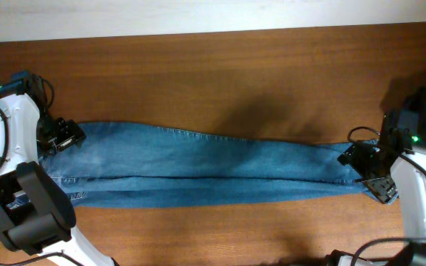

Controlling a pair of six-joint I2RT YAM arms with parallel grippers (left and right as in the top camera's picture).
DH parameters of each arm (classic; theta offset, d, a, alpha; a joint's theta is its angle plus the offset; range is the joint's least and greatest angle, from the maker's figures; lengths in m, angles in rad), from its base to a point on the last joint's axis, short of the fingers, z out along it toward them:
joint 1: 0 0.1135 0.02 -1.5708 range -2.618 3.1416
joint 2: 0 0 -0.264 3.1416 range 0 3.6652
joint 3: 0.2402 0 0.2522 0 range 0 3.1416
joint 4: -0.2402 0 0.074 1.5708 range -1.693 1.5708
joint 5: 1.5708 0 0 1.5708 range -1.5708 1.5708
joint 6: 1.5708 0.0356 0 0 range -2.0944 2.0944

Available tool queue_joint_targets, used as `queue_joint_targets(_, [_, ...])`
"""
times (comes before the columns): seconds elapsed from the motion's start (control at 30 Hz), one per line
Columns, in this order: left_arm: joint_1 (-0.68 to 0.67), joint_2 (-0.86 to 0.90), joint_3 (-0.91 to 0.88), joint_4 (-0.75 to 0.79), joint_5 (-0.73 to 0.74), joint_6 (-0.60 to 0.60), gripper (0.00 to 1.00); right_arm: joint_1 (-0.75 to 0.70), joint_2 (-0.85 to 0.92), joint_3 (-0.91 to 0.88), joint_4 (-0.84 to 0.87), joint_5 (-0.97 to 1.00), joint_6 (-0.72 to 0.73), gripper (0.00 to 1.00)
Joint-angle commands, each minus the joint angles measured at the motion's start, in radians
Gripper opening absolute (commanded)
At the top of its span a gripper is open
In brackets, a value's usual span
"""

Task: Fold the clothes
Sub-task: 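Grasp the stacked leg hems with the right gripper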

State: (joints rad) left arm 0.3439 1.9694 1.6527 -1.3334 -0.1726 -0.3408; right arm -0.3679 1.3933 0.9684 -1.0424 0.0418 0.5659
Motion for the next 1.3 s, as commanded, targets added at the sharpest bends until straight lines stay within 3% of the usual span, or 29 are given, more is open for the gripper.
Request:
queue_joint_targets(0.0, [0.006,-0.002,-0.002,-0.008,0.000,-0.003,0.99,-0.022,0.050,-0.015,0.013,0.028,0.056,0.99])
queue_joint_targets(0.33, [0.006,-0.002,-0.002,-0.005,0.028,-0.003,0.99,-0.202,0.124,-0.015,0.015,0.034,0.105,0.99])
queue_joint_targets(1.03, [0.006,-0.002,-0.002,-0.009,0.035,-0.003,0.99,-0.209,0.247,-0.130,0.224,-0.009,0.123,0.99])
queue_joint_targets(1.27, [0.006,-0.002,-0.002,-0.010,0.045,-0.003,0.99,-0.208,0.270,-0.206,0.362,-0.053,0.123,0.99])
